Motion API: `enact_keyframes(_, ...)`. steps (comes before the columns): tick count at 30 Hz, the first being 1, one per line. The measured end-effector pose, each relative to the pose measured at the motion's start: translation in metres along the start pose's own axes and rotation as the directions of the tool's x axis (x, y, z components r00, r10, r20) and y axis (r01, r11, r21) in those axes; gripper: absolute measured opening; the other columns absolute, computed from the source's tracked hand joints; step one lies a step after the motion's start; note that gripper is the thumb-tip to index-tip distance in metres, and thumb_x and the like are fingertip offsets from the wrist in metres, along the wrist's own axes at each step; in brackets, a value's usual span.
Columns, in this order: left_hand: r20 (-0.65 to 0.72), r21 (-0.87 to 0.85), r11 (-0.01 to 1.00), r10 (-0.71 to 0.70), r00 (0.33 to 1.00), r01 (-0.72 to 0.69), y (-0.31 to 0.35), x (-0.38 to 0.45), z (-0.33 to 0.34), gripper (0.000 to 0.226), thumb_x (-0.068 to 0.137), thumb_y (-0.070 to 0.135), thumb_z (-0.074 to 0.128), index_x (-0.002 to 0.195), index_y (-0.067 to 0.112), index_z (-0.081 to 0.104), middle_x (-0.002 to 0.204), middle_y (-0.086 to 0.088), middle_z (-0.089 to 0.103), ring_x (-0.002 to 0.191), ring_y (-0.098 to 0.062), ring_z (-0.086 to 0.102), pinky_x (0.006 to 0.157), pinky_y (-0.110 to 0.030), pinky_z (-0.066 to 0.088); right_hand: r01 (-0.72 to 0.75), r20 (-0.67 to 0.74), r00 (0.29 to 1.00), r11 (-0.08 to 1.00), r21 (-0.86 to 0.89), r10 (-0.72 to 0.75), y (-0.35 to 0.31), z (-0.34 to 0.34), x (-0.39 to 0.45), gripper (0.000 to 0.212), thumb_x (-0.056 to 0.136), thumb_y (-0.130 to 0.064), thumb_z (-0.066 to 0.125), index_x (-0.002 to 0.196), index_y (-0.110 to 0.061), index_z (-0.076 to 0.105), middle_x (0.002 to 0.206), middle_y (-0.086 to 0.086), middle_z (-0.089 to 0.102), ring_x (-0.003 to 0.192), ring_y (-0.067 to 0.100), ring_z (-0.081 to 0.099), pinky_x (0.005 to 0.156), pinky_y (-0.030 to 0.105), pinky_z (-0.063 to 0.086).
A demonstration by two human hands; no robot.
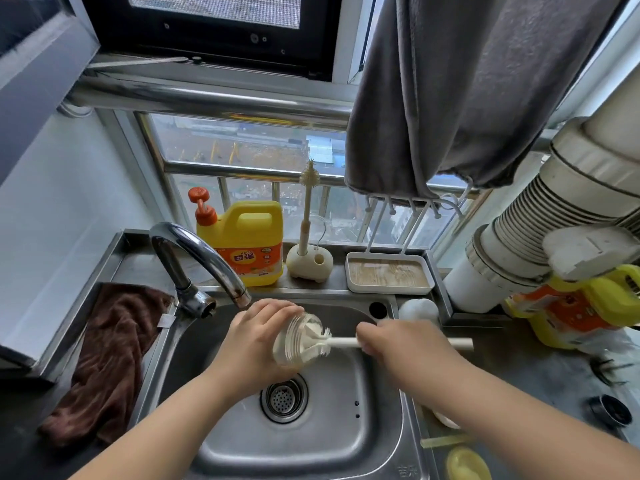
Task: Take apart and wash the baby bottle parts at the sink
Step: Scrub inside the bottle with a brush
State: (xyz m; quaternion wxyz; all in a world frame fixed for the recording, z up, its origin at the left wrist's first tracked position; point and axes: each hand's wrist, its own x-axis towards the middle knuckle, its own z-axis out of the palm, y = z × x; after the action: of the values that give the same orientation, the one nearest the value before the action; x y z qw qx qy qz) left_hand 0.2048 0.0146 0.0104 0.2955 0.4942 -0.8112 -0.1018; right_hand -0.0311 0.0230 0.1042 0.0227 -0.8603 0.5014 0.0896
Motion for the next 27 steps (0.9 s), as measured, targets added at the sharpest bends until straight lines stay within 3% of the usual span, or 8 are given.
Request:
enact_keyframes(4,0.06,-0.153,0.979,-0.129,0.99,0.137,0.0,-0.002,0.0,0.077,0.053,0.059,0.07,0.123,0.031,0.052,0.117,0.022,0.051,0.114,-0.003,0.043,0.095,-0.041,0.045,0.051,-0.265,0.959,0.981,-0.185,-0.1,-0.001,0.0,0.001,0.023,0.058,-0.008,0.05,0.07,-0.018,0.067,0.052,0.0,0.048,0.039,0.021,0.046,0.043,0.021,0.018)
enact_keyframes(7,0.021,-0.039,0.998,-0.049,0.999,0.05,-0.001,0.001,-0.004,0.074,0.056,0.059,0.07,0.121,0.03,0.051,0.118,0.015,0.057,0.115,-0.009,0.046,0.09,-0.048,0.047,0.007,-0.145,0.989,0.994,-0.112,-0.023,-0.013,0.006,-0.005,0.031,0.058,-0.005,0.065,0.086,-0.018,0.063,0.065,0.004,0.053,0.05,0.028,0.054,0.045,0.028,0.024)
enact_keyframes(9,-0.029,0.047,0.999,0.024,0.999,-0.023,0.002,0.0,-0.003,0.07,0.058,0.062,0.067,0.117,0.027,0.054,0.116,0.01,0.062,0.114,-0.012,0.047,0.086,-0.045,0.046,-0.093,0.043,0.995,0.99,0.11,0.088,-0.018,0.014,-0.012,0.015,0.083,-0.012,0.053,0.095,-0.021,0.052,0.078,0.005,0.052,0.068,0.031,0.05,0.055,0.032,0.031)
enact_keyframes(13,-0.091,0.091,0.994,0.076,0.993,-0.068,0.003,-0.006,-0.001,0.074,0.051,0.048,0.077,0.117,0.025,0.052,0.117,0.006,0.061,0.116,-0.015,0.046,0.082,-0.047,0.046,-0.229,0.271,0.961,0.72,0.655,0.059,-0.02,0.018,-0.013,0.014,0.096,-0.028,0.048,0.094,-0.022,0.06,0.064,-0.008,0.048,0.055,0.011,0.046,0.052,0.022,0.04)
enact_keyframes(16,-0.041,0.124,0.988,0.096,0.994,-0.091,0.001,-0.006,-0.003,0.087,0.041,0.039,0.088,0.118,0.026,0.05,0.12,0.006,0.06,0.118,-0.017,0.045,0.084,-0.046,0.044,-0.381,0.424,0.905,0.517,0.767,0.039,-0.017,0.014,-0.013,0.015,0.096,-0.03,0.05,0.09,-0.021,0.061,0.058,-0.01,0.049,0.047,0.006,0.042,0.049,0.019,0.038)
enact_keyframes(21,0.0,0.067,0.997,0.04,0.999,-0.04,0.004,-0.009,-0.001,0.072,0.054,0.06,0.068,0.115,0.026,0.052,0.115,0.009,0.062,0.113,-0.01,0.046,0.077,-0.042,0.047,-0.229,0.127,0.972,0.93,0.286,0.2,-0.013,0.01,-0.007,0.007,0.09,-0.026,0.054,0.096,-0.029,0.057,0.079,-0.004,0.055,0.073,0.021,0.052,0.056,0.029,0.033)
enact_keyframes(25,0.019,0.026,1.0,-0.017,1.0,0.016,0.004,-0.004,-0.003,0.072,0.053,0.061,0.061,0.116,0.028,0.051,0.114,0.011,0.062,0.111,-0.008,0.044,0.077,-0.042,0.046,-0.124,-0.132,0.985,0.991,-0.056,0.115,-0.009,0.008,0.003,0.036,0.043,-0.014,0.084,0.064,-0.024,0.055,0.053,-0.002,0.047,0.043,0.019,0.046,0.044,0.022,0.001)
enact_keyframes(27,0.012,0.036,0.999,-0.014,1.0,0.013,0.003,-0.003,-0.004,0.072,0.053,0.06,0.062,0.117,0.028,0.051,0.114,0.01,0.062,0.11,-0.009,0.044,0.078,-0.044,0.046,-0.116,-0.146,0.983,0.993,-0.005,0.114,-0.01,0.009,0.005,0.028,0.055,-0.016,0.08,0.071,-0.024,0.057,0.061,-0.002,0.053,0.052,0.02,0.053,0.041,0.024,0.012)
